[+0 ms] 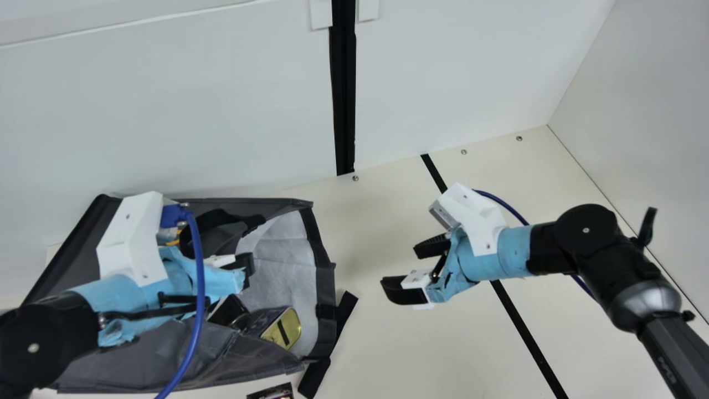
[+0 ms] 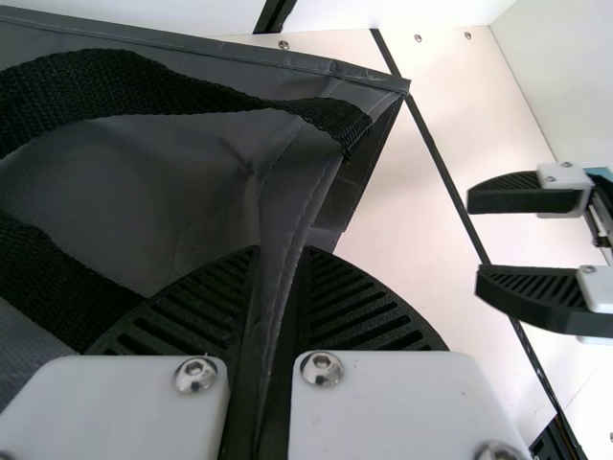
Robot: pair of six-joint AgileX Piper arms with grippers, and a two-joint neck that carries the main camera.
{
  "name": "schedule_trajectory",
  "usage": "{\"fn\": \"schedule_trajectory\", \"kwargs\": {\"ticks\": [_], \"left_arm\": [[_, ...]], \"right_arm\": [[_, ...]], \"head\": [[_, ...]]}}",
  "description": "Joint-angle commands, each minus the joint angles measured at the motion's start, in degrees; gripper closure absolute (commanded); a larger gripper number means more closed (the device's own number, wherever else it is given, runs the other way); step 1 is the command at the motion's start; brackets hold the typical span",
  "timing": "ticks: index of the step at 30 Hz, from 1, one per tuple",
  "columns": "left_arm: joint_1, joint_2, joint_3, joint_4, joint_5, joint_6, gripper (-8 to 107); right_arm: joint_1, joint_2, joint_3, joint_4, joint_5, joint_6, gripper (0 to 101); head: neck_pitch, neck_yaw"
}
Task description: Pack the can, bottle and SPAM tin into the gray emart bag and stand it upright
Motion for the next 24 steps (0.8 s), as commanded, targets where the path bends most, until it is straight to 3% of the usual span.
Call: {"fn": "schedule_trajectory", "kwargs": {"ticks": [1, 14, 24], "left_arm": [[0.0, 0.0, 0.0, 0.0, 0.0, 0.0, 107], [0.0, 0.0, 0.0, 0.0, 0.0, 0.0, 107], [0.0, 0.0, 0.0, 0.0, 0.0, 0.0, 107]], "right_arm": [[1.02, 1.14, 0.15, 0.55, -0.38, -0.76, 6], [6.59, 8.83, 0.28, 4.75, -2.58, -5.87, 6], [10.71, 15.06, -1.74, 8.37, -3.24, -8.81, 6]], "head": [[-1.21, -0.14], [-1.21, -0.14], [-1.21, -0.14]]}}
